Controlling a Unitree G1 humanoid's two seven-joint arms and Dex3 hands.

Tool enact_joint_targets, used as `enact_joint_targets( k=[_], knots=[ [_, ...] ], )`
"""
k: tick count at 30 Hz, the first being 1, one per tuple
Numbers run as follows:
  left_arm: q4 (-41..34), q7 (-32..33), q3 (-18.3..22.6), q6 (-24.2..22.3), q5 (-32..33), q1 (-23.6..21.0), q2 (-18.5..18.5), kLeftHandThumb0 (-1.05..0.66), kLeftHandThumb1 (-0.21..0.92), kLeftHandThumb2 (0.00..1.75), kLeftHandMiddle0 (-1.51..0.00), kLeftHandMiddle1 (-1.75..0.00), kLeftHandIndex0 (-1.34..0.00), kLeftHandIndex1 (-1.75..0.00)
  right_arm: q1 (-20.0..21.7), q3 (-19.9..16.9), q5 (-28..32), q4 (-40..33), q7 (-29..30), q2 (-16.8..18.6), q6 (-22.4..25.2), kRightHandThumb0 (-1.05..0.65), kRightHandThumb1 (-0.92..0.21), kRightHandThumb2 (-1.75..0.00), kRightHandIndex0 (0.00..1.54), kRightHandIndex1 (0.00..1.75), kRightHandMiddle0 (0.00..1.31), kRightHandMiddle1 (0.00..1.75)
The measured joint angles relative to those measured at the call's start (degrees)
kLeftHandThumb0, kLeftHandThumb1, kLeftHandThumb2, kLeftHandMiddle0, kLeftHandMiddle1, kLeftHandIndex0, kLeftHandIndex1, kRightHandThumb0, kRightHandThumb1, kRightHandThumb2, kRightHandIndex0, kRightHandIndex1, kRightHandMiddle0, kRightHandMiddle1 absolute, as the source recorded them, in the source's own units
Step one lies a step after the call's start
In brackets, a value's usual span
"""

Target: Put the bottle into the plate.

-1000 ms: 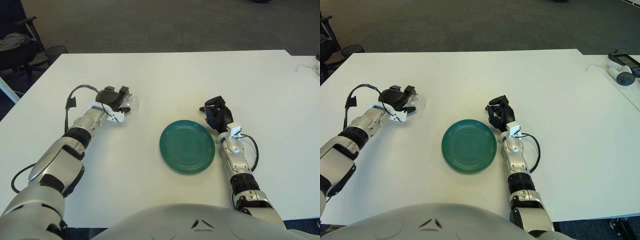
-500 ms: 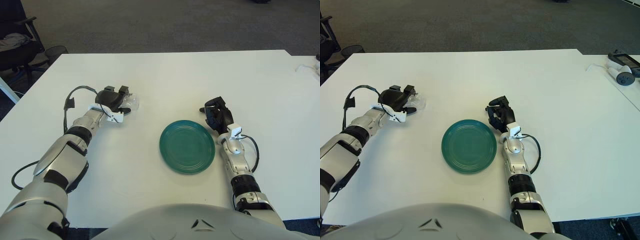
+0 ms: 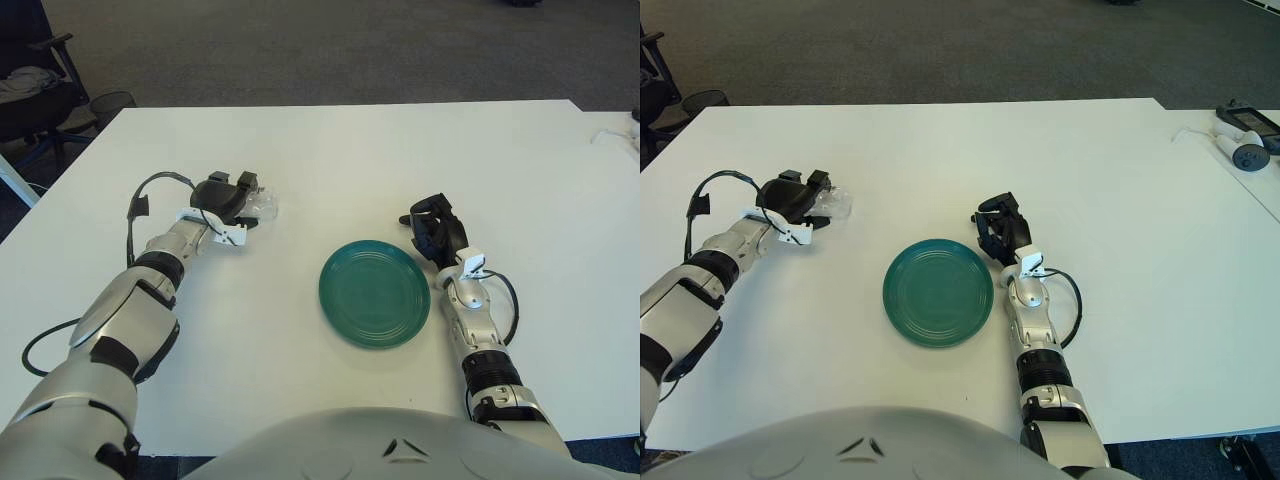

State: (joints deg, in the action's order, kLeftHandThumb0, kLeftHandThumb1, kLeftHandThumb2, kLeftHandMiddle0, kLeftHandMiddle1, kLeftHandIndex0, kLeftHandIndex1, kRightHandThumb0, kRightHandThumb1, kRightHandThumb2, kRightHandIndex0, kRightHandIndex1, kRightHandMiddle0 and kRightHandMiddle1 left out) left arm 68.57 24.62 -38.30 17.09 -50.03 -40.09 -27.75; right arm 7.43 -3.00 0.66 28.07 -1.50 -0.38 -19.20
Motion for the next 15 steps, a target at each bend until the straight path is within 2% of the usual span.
enact_joint_targets(
  k=[5, 15],
  knots=[
    [0.0, 0.0, -0.3, 0.0, 0.0, -0.1, -0.2, -0.67, 0.78, 0.58, -0.48, -1.44, -0.13, -1.69, 0.0, 0.1, 0.0, 0.0, -0.2, -0.1, 0.0, -0.35, -0.92, -0.48, 0.35, 1.17, 0.23, 1.71],
    [0.0, 0.0, -1.0, -0.4, 0.0, -0.4, -0.5, -0.69, 0.86, 0.51, -0.49, -1.51, -0.14, -1.71, 0.0, 0.2, 0.0, 0.0, -0.8, -0.4, 0.0, -0.35, -0.92, -0.46, 0.38, 1.17, 0.25, 1.69]
  ],
)
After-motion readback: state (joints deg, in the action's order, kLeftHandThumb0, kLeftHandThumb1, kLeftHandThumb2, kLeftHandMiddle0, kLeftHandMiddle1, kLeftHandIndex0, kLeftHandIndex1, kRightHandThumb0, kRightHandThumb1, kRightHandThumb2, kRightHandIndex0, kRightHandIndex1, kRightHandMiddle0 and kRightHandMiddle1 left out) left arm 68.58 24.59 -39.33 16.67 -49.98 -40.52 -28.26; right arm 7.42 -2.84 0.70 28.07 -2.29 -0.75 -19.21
